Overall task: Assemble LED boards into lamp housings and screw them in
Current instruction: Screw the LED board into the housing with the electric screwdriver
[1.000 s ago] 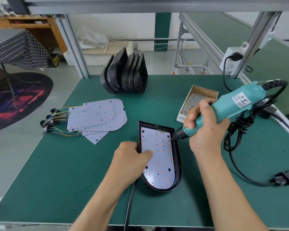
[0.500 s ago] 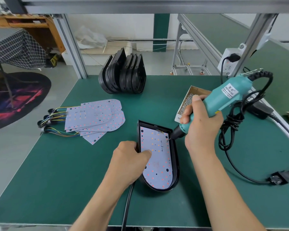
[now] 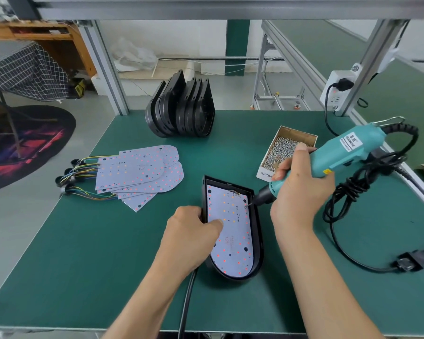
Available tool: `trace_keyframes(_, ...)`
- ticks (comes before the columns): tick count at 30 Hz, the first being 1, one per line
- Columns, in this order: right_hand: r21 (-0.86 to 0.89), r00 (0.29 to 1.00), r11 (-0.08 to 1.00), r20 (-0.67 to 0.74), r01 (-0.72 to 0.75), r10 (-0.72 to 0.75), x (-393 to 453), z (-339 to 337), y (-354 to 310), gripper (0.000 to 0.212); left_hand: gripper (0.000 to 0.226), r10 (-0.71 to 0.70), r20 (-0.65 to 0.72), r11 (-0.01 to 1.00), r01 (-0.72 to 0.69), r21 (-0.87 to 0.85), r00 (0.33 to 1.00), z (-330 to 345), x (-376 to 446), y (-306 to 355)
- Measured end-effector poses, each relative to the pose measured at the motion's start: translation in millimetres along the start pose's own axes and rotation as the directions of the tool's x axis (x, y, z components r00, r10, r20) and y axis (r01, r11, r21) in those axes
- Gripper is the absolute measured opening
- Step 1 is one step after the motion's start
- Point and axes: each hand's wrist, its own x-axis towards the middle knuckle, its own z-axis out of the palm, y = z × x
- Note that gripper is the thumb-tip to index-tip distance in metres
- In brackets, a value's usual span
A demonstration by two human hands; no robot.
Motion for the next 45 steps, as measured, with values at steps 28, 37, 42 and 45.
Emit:
trace_keyframes(28,0.100,0.991,0.994,0.129,-0.053,0.040,1.3,-4.3,1.3,0.026,0.026,-0.001,0.024,1.000,0.001,0.013,1.000,-0.9,0.3,1.8)
trace_keyframes(37,0.081,0.992,0.996,0.119,-0.048,0.038,0.8,-7.3,1.7,0.022,0.034,-0.021,0.017,1.000,0.021,0.000,1.000,0.1,0.7,1.3)
trace_keyframes(42,0.084,0.993,0.995,0.112,-0.054,0.044,0.4,-6.9,2.2,0.028,0.026,-0.022,0.015,1.000,0.021,0.005,1.000,0.3,0.7,1.2)
trace_keyframes(45,0.071,0.994,0.996,0.096,-0.053,0.046,1.3,-7.1,3.4,0.027,0.026,-0.018,0.019,1.000,0.017,0.007,1.000,0.7,1.0,0.7)
